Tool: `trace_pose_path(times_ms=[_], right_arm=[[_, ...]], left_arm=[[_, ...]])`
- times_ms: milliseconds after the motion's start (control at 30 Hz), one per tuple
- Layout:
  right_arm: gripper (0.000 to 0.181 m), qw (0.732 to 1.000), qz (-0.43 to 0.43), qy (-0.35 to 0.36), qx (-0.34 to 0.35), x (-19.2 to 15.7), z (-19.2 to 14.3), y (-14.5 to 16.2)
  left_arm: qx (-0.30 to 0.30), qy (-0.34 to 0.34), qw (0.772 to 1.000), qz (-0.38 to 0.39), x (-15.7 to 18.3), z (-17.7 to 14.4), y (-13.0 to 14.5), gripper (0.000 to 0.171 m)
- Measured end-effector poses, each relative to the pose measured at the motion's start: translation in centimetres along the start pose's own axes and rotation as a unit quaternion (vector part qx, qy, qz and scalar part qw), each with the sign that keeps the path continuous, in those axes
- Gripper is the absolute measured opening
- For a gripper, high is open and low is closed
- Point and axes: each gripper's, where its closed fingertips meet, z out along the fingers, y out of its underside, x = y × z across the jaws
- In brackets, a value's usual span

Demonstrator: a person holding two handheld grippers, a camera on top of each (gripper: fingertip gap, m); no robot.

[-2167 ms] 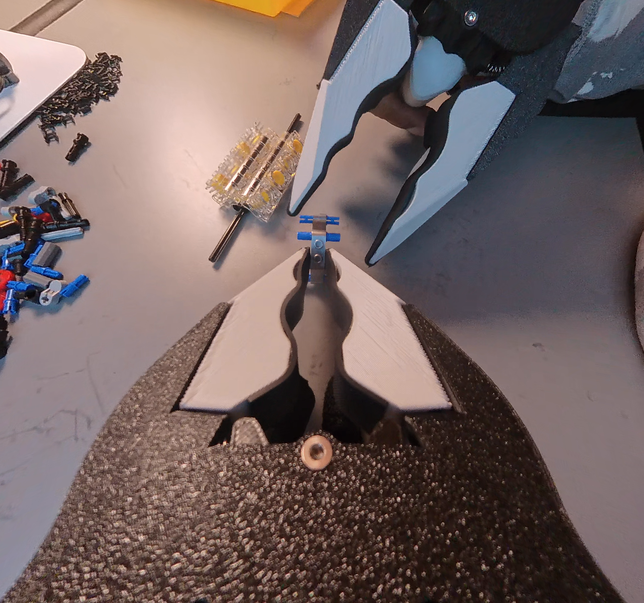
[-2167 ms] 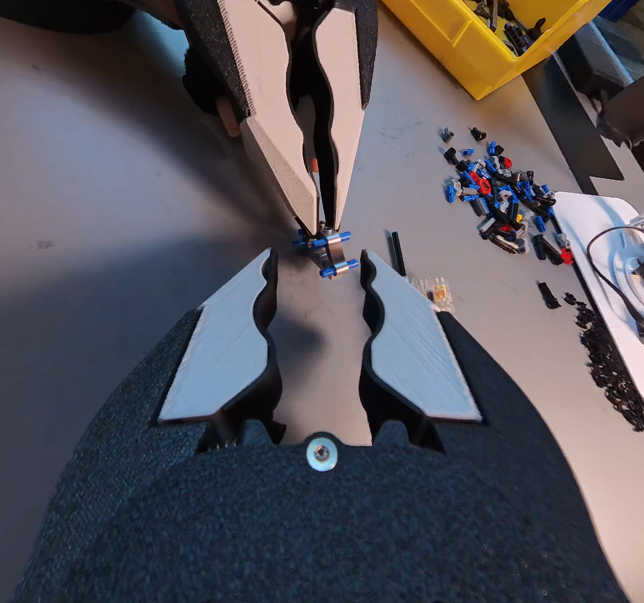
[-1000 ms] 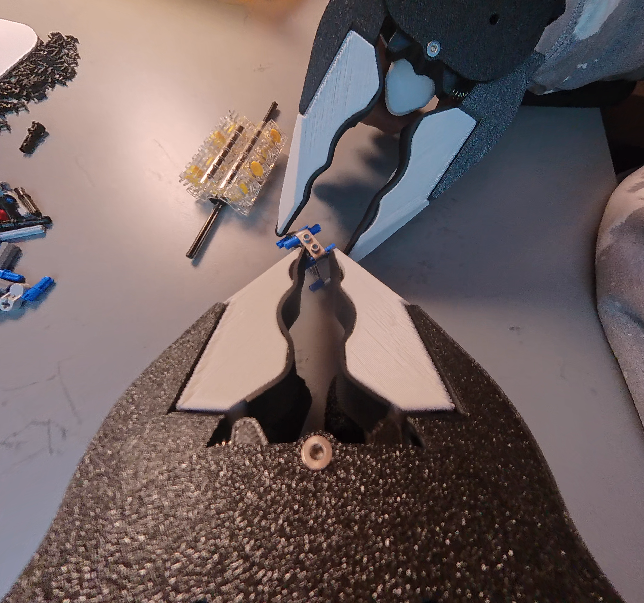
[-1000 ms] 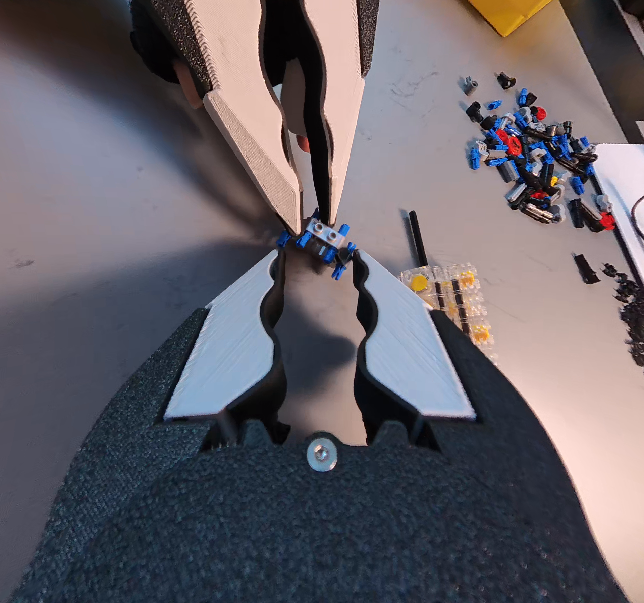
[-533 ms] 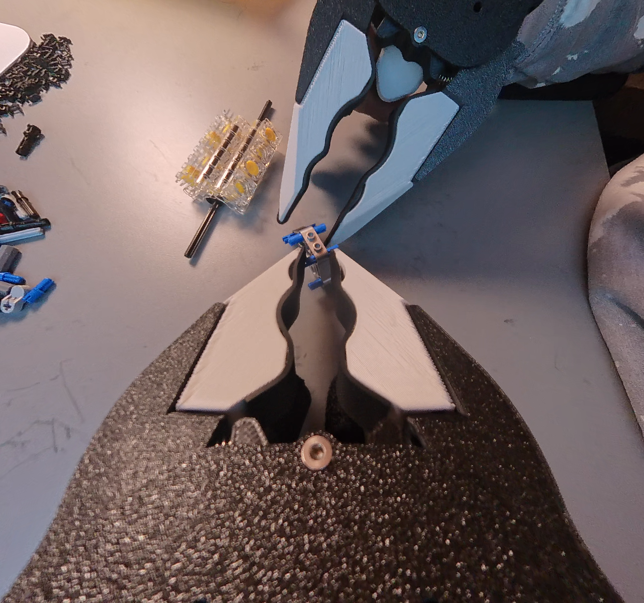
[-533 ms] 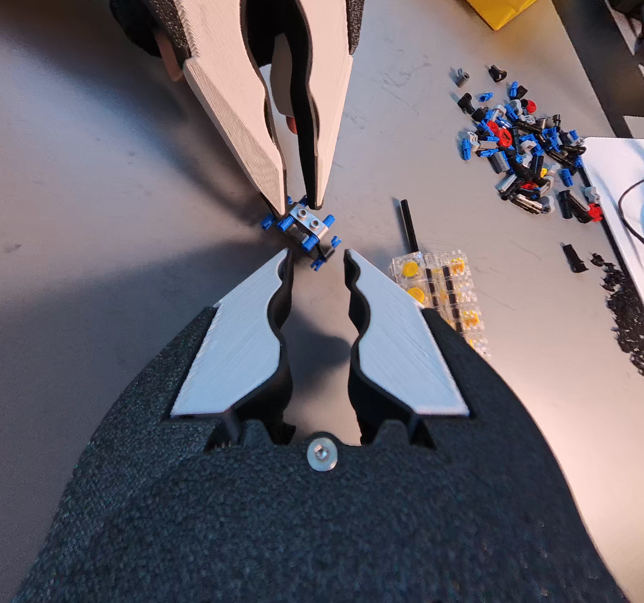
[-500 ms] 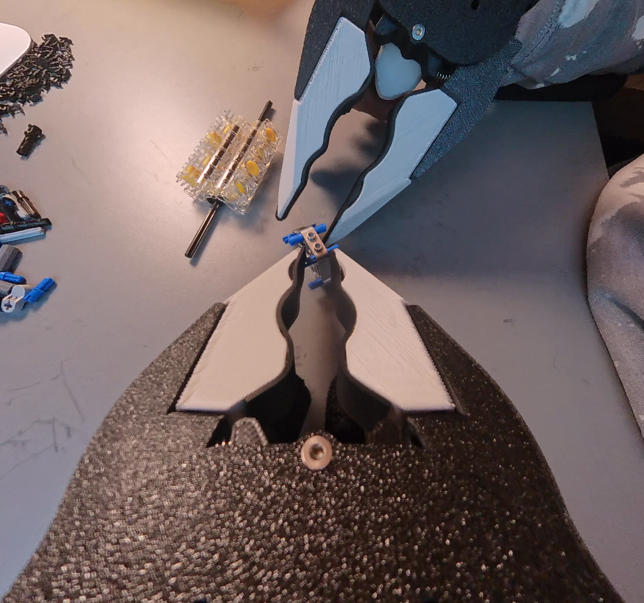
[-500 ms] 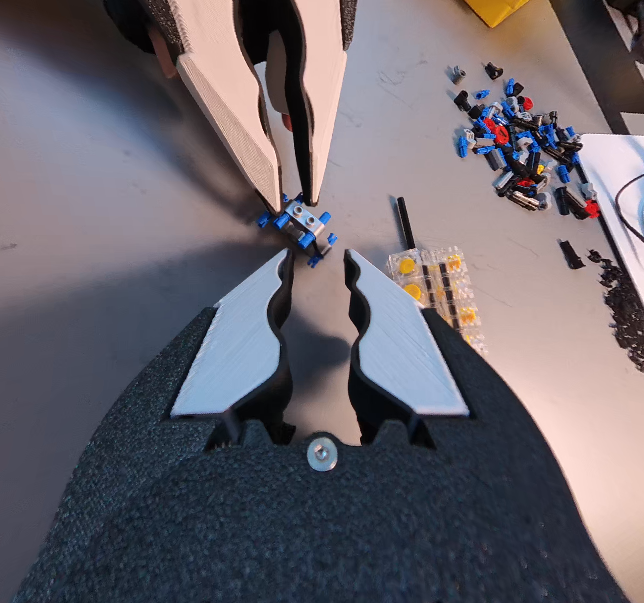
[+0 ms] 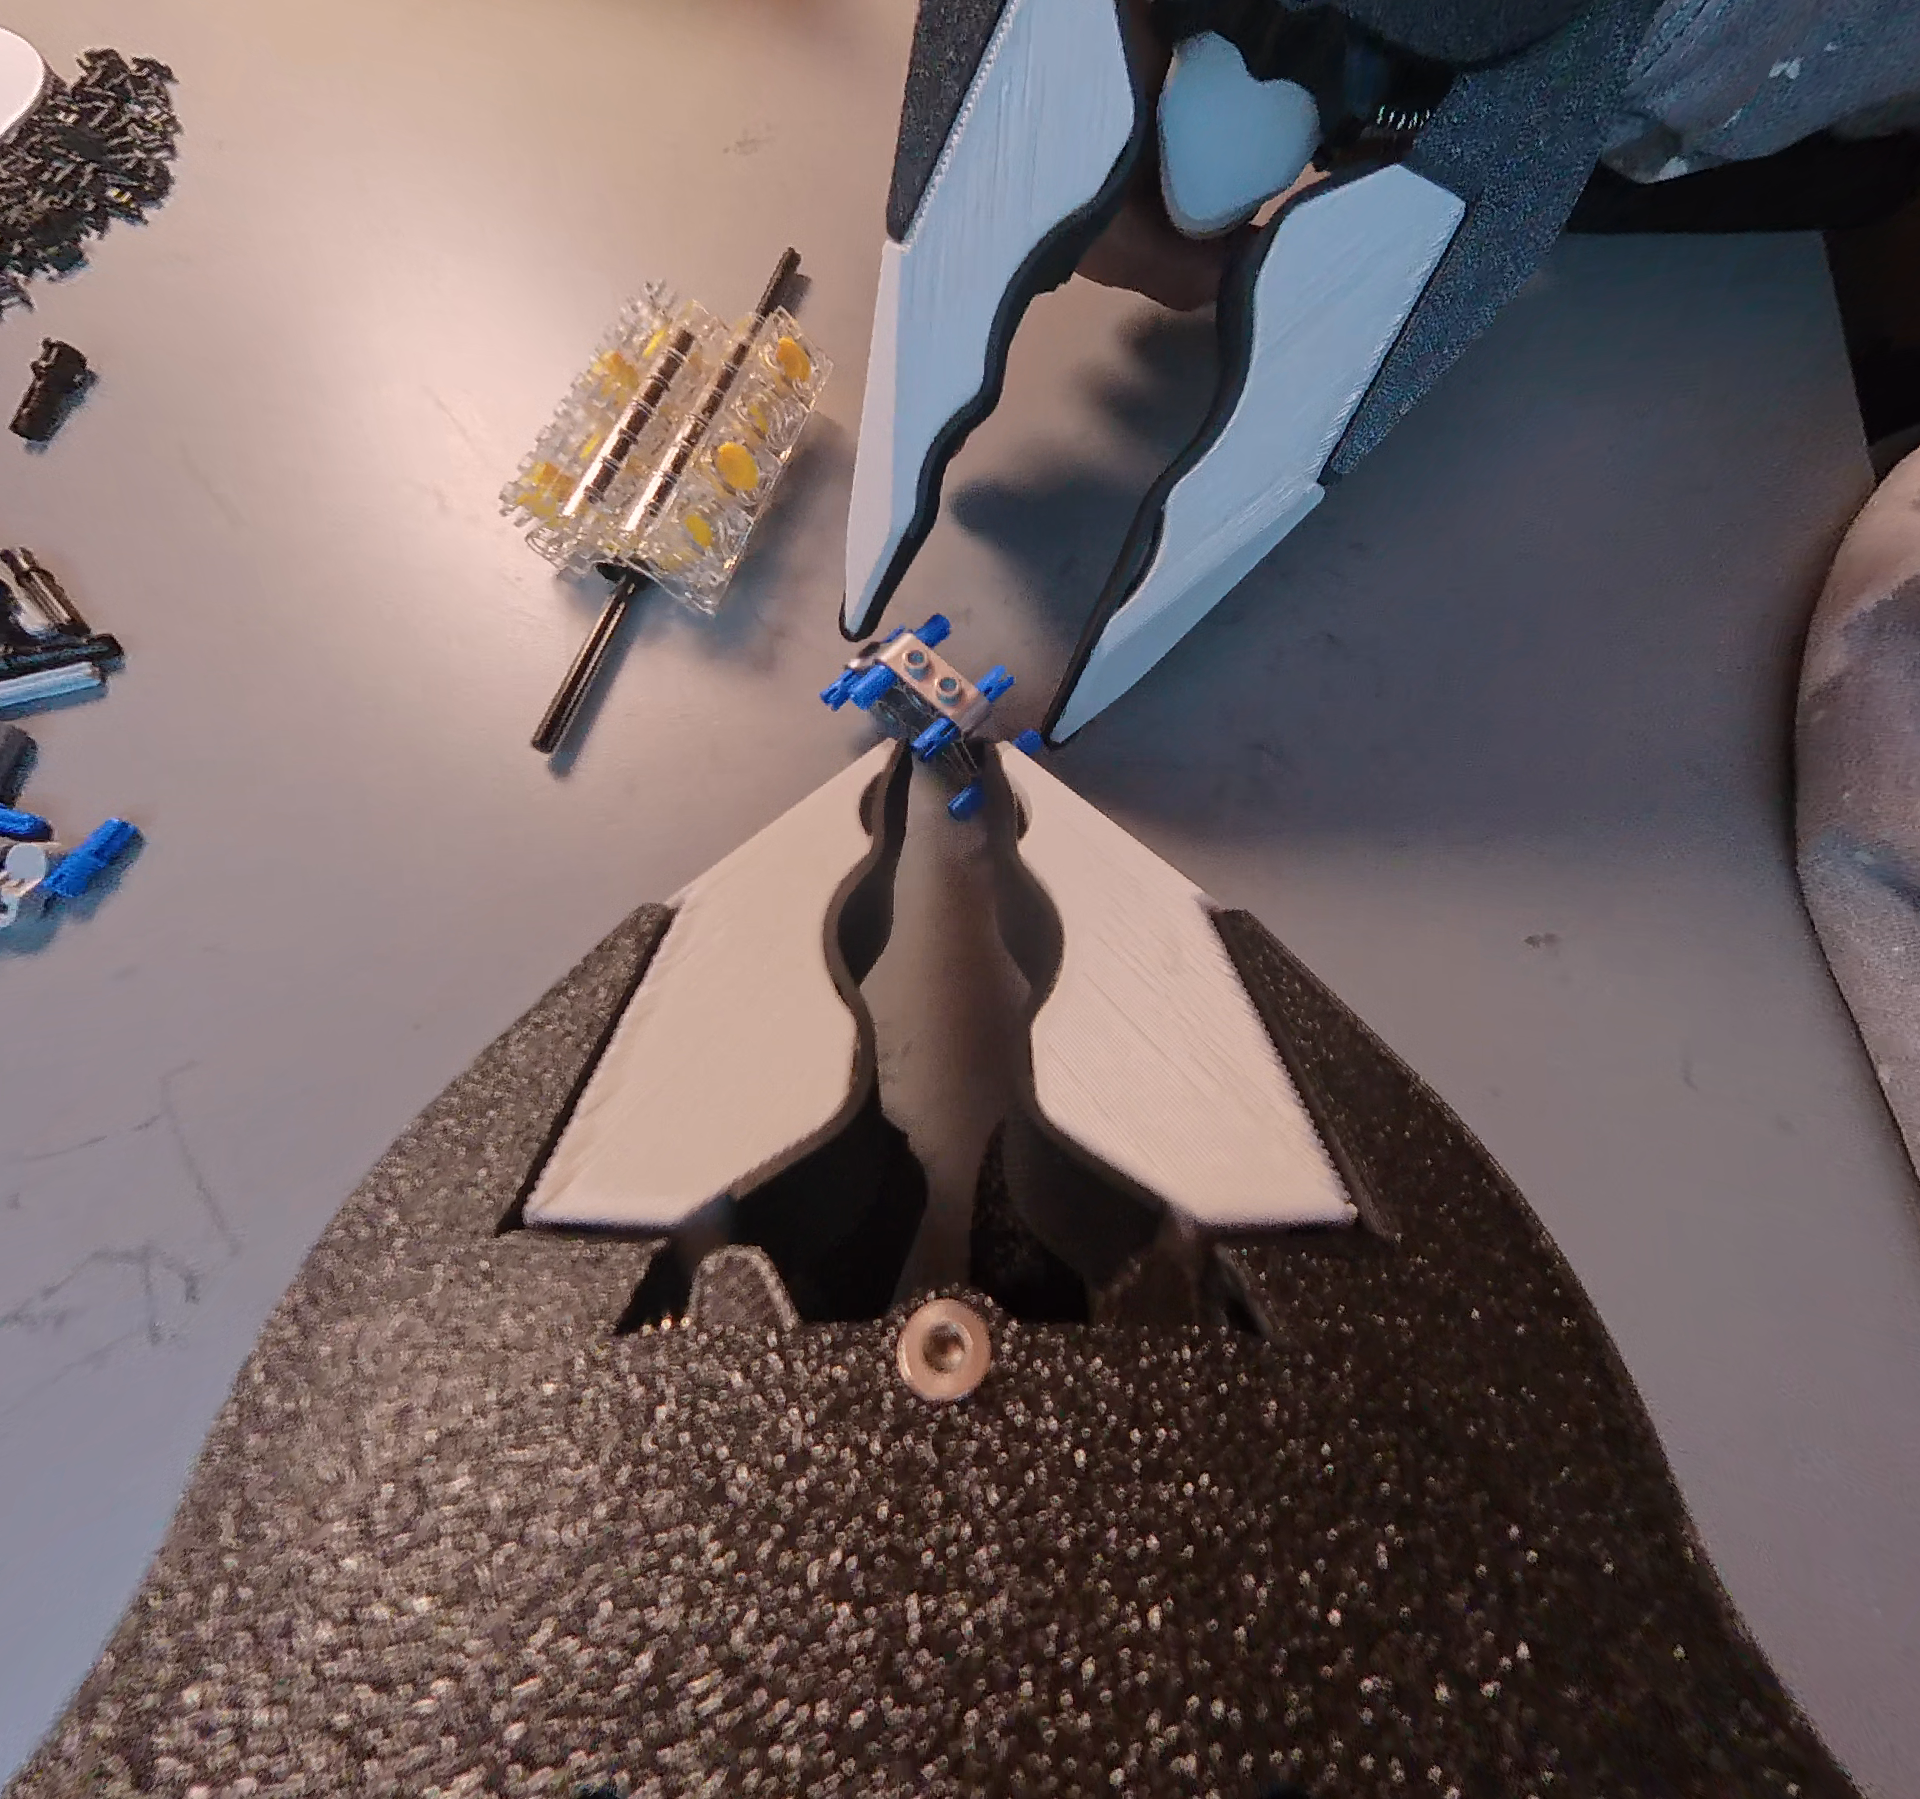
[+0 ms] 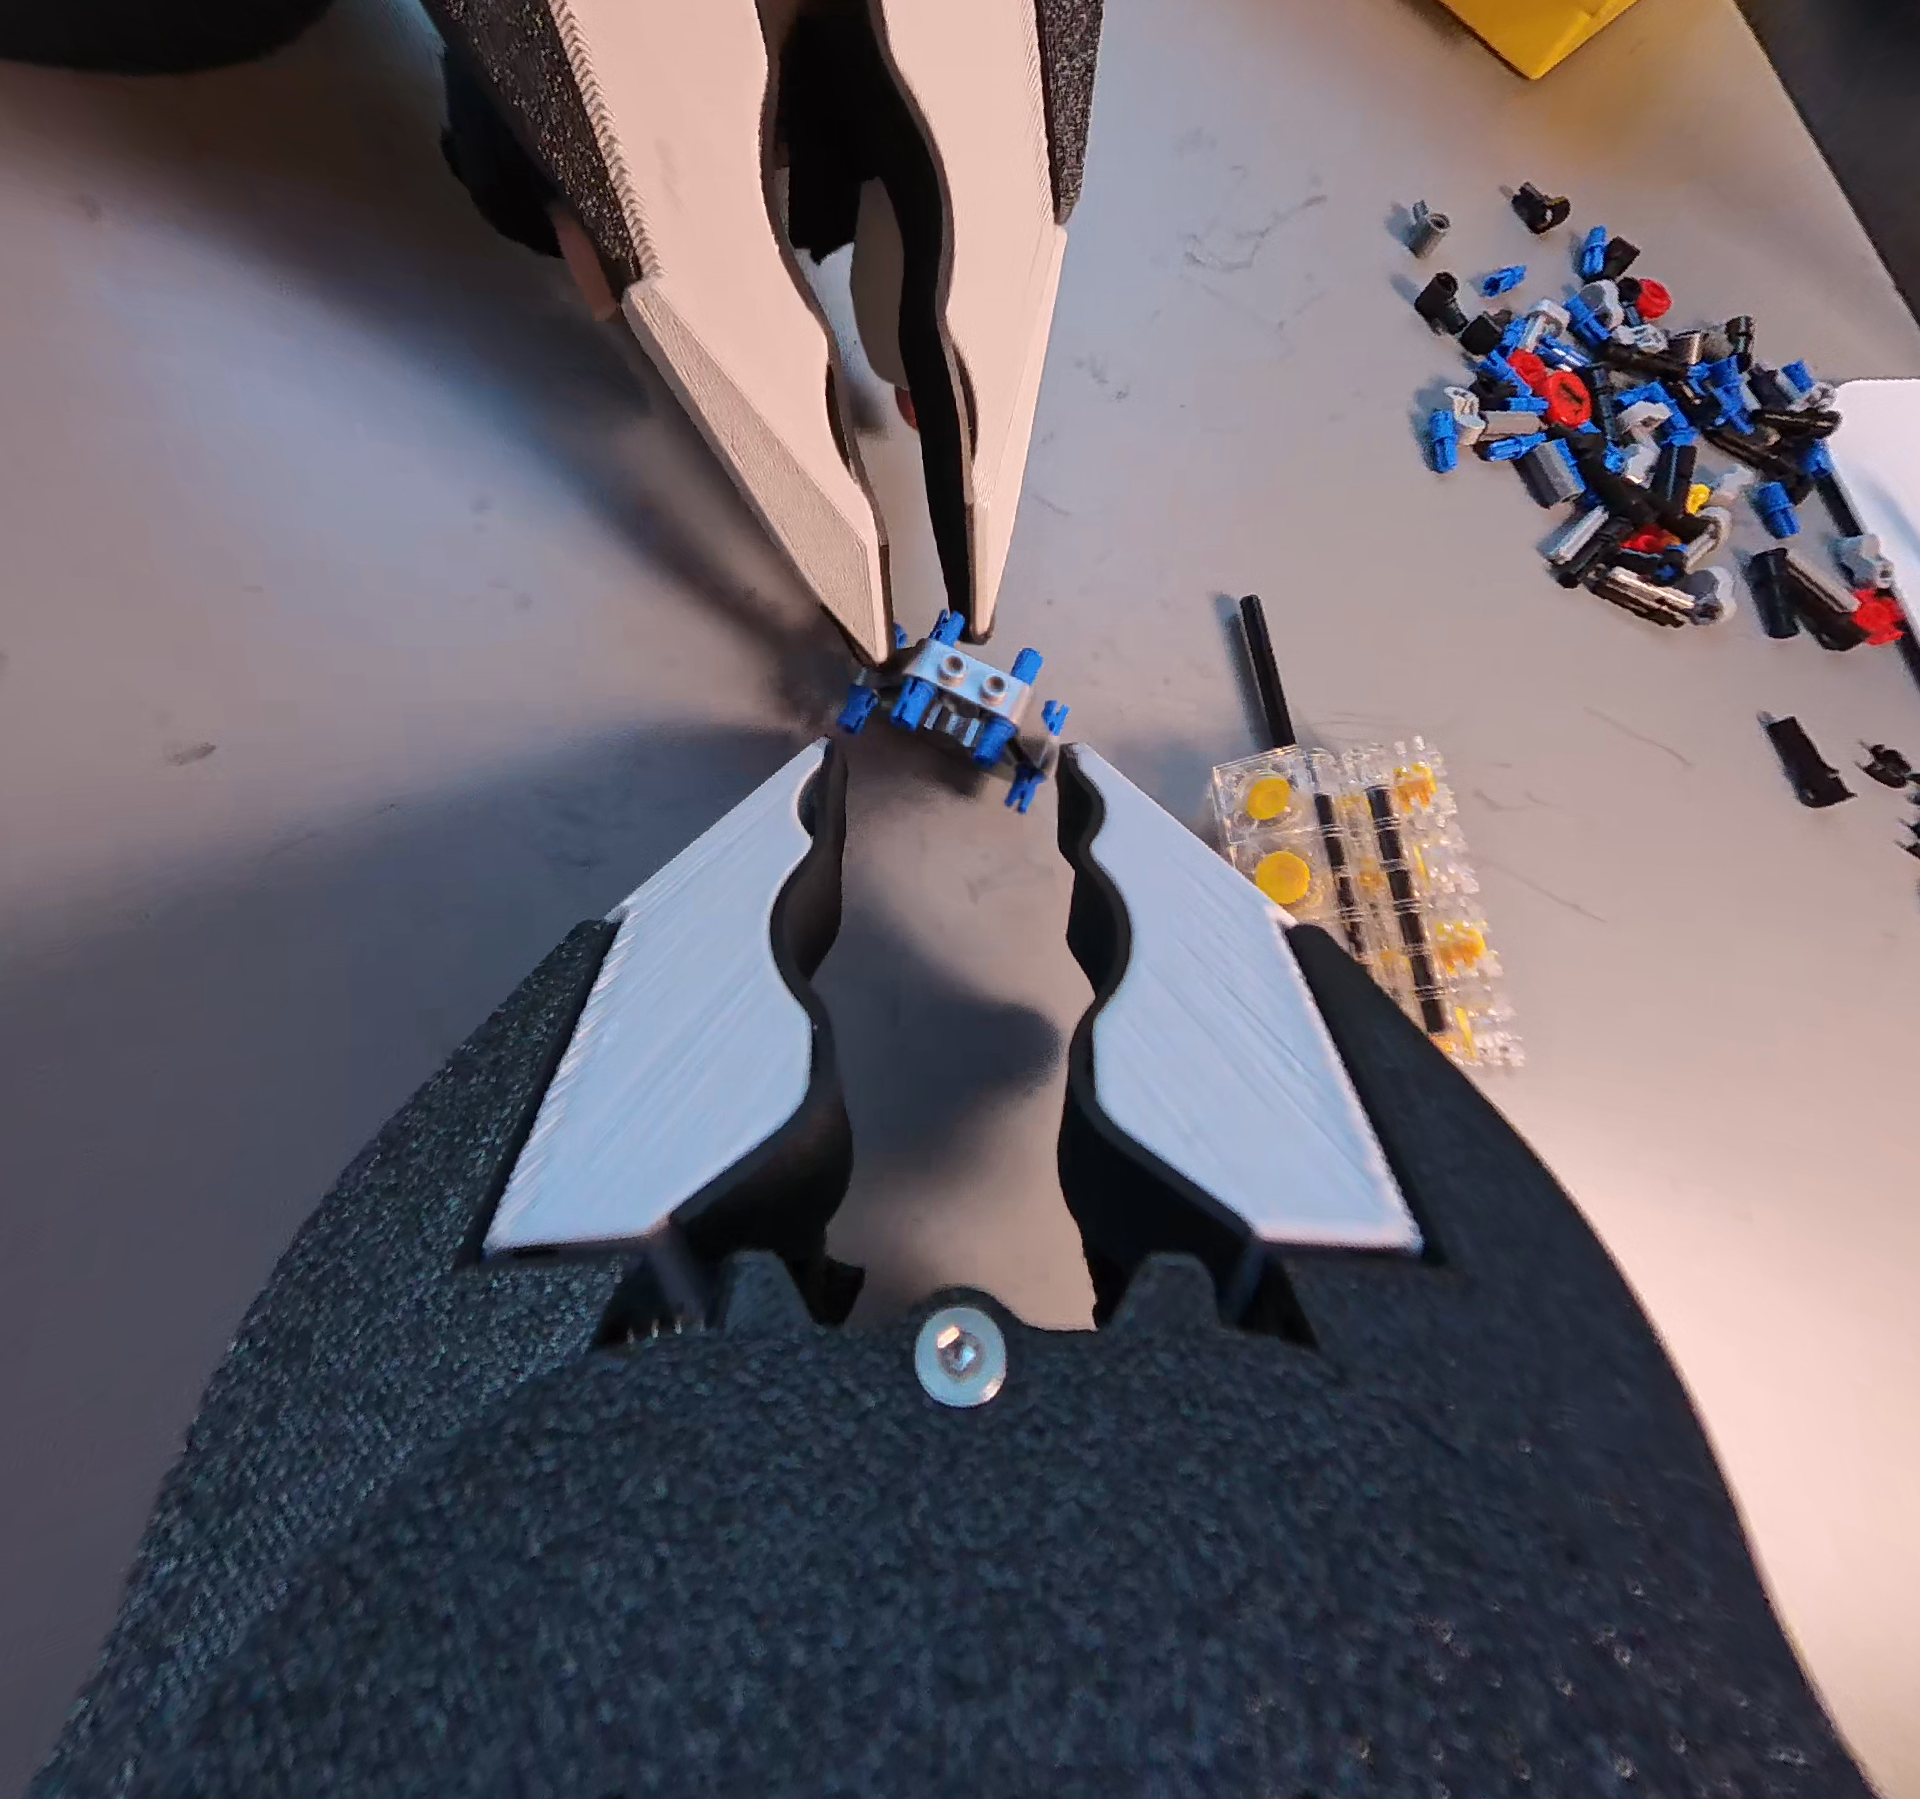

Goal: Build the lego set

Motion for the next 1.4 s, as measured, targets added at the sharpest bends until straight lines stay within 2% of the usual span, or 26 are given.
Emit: trace_pose_path(times_ms=[267, 400, 733, 933, 1133, 1400], right_arm=[[0.036, 1.0, -0.009, 0.0, -0.013, -0.2, 0.3, 0.3], [0.022, 1.0, -0.014, 0.0, -0.014, -0.3, 0.3, 0.4], [0.019, 1.0, -0.009, 0.014, -0.017, 0.6, 0.1, 0.8], [0.019, 0.999, -0.016, 0.031, -0.018, 1.4, -0.1, 1.2], [0.019, 0.99, -0.134, 0.043, 0.014, 1.3, -0.5, 1.0], [0.028, 0.991, -0.122, 0.036, 0.048, 1.9, -1.5, 0.5]], left_arm=[[-0.004, 0.009, 1.0, 0.017, 1.0, 0.6, 0.0, 0.01], [-0.001, 0.012, 1.0, 0.016, 1.1, 0.6, -0.2, 0.009], [0.034, -0.018, 0.999, 0.0, -0.8, -0.9, -1.2, 0.009], [0.077, -0.058, 0.995, -0.013, -2.5, -1.7, -2.2, 0.028], [0.116, -0.073, 0.99, -0.03, -3.4, -2.3, -3.1, 0.038], [0.083, -0.053, 0.995, -0.009, -2.8, -1.1, -2.4, 0.041]])
